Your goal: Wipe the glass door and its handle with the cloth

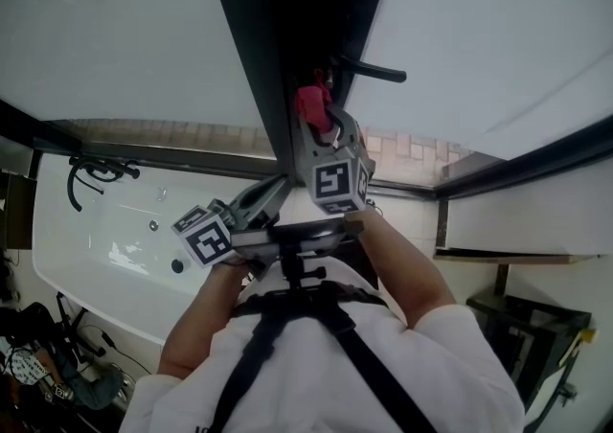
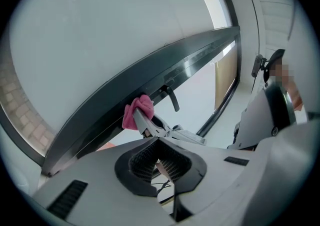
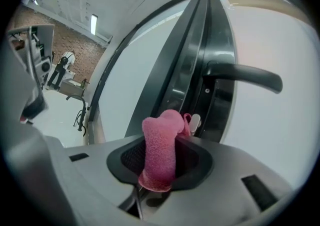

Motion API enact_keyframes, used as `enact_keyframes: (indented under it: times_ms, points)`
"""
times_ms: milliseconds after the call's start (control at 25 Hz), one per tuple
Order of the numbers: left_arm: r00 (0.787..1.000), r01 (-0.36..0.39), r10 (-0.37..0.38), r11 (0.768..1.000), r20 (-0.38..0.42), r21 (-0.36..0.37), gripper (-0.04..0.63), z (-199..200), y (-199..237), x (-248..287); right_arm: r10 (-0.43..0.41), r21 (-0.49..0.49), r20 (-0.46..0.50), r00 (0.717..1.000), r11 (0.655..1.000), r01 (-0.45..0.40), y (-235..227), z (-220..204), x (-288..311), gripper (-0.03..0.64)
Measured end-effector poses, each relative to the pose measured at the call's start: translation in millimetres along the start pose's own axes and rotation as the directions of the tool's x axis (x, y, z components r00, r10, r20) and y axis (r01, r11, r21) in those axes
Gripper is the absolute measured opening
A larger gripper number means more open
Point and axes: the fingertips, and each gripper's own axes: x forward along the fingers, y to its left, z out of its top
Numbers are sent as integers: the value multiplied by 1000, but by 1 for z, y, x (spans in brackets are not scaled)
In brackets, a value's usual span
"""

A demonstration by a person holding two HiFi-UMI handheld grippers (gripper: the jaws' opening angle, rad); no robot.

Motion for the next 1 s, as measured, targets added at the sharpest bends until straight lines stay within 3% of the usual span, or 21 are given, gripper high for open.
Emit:
enact_keyframes:
  times_ms: [320,600,800,1000]
  points:
    - [999,41,-41,999,-3,5,-8,-6,7,-3,27,26,-31,999,999,-26,4,-22,13,110]
    - [999,38,-38,999,-29,-1,-8,-4,-8,6,65,-58,-87,994,996,-70,4,-35,24,112]
    - [999,39,-39,999,-30,2,-8,-5,-9,5,21,-64,-190,982,997,-34,-19,-65,27,110]
    - [999,35,-35,999,-27,1,-8,-4,-7,4,3,-54,-212,977,998,-15,-28,-76,22,110]
